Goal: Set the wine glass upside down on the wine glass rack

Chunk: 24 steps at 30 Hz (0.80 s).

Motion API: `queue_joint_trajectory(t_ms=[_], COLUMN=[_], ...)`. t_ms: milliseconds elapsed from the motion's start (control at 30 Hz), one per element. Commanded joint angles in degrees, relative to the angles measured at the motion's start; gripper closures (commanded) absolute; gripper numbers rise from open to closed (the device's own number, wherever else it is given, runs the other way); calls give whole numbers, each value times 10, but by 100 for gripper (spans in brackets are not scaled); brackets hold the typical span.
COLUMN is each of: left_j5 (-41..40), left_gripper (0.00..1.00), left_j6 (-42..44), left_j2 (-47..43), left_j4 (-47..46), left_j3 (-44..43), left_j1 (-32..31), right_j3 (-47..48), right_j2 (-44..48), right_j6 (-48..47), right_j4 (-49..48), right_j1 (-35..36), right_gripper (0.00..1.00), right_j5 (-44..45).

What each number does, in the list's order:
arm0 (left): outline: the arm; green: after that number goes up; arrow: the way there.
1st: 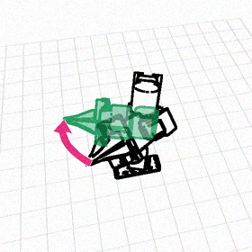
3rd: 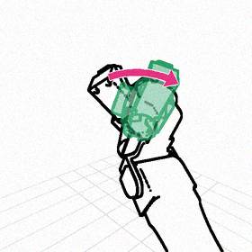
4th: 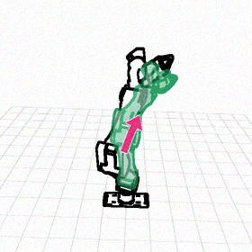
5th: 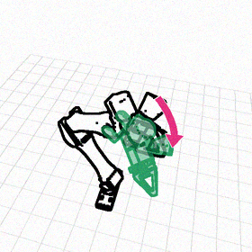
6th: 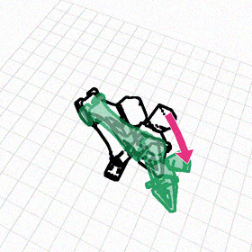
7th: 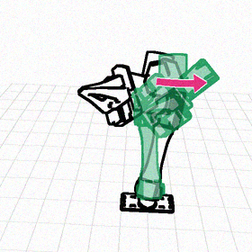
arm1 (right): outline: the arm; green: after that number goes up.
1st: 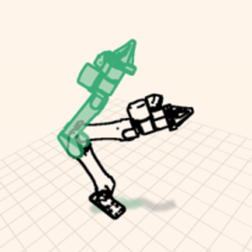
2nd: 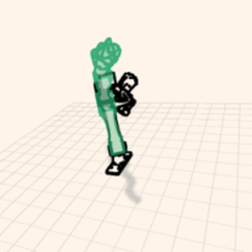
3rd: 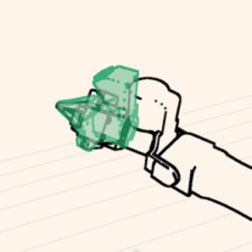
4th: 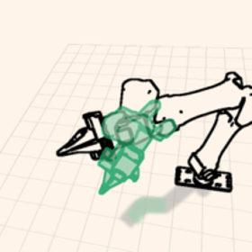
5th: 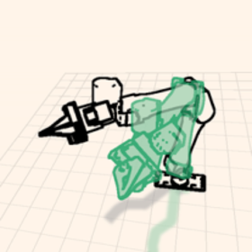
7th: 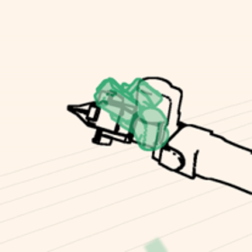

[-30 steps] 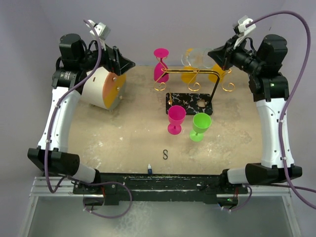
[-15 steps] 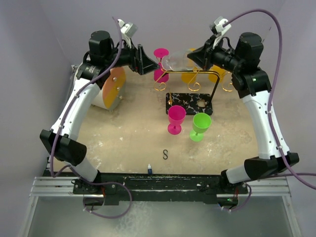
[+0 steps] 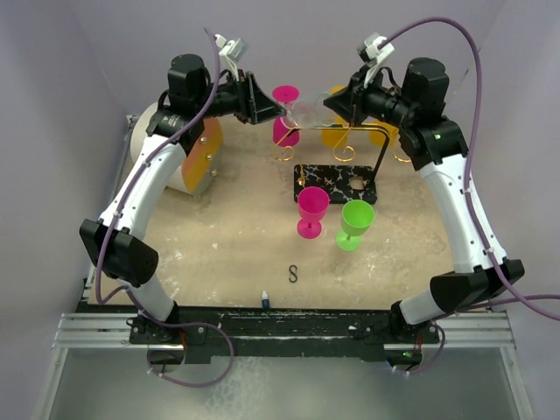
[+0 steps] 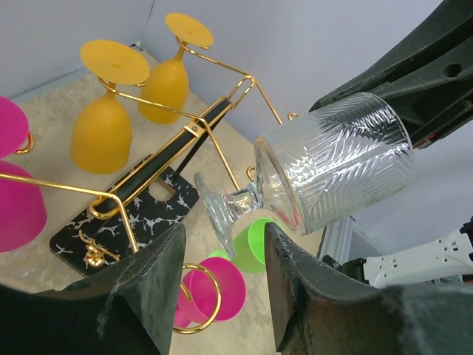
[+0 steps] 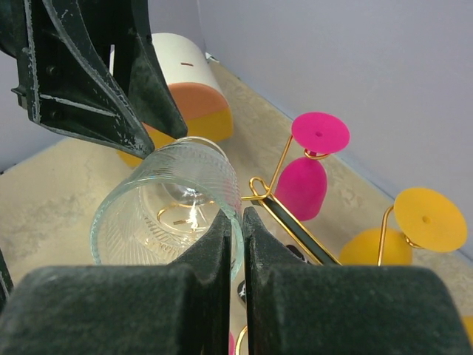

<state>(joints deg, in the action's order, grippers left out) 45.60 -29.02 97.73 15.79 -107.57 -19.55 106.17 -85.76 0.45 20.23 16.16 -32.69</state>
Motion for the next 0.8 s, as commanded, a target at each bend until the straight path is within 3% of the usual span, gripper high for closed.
queue_joint_trajectory(t_ms=[0, 200, 633, 767], left_j5=[-6, -13, -5, -6], left_gripper=[51, 52, 70, 68], left_j6=[-19, -33, -54, -61], left_j2=[-5, -5, -9, -8], left_j4=[-14, -7, -35, -44], left_j3=[-4, 10, 34, 33], left_j1=[-13, -19, -23, -23], right_j3=[38, 45, 51, 52], right_j2=[15, 12, 11, 10], right_j6=[-10, -13, -15, -14], right_j4=[-46, -43, -43, -40], right_j1=[10, 15, 19, 20], right_gripper=[100, 100, 100, 100], right_j5=[15, 30, 39, 37])
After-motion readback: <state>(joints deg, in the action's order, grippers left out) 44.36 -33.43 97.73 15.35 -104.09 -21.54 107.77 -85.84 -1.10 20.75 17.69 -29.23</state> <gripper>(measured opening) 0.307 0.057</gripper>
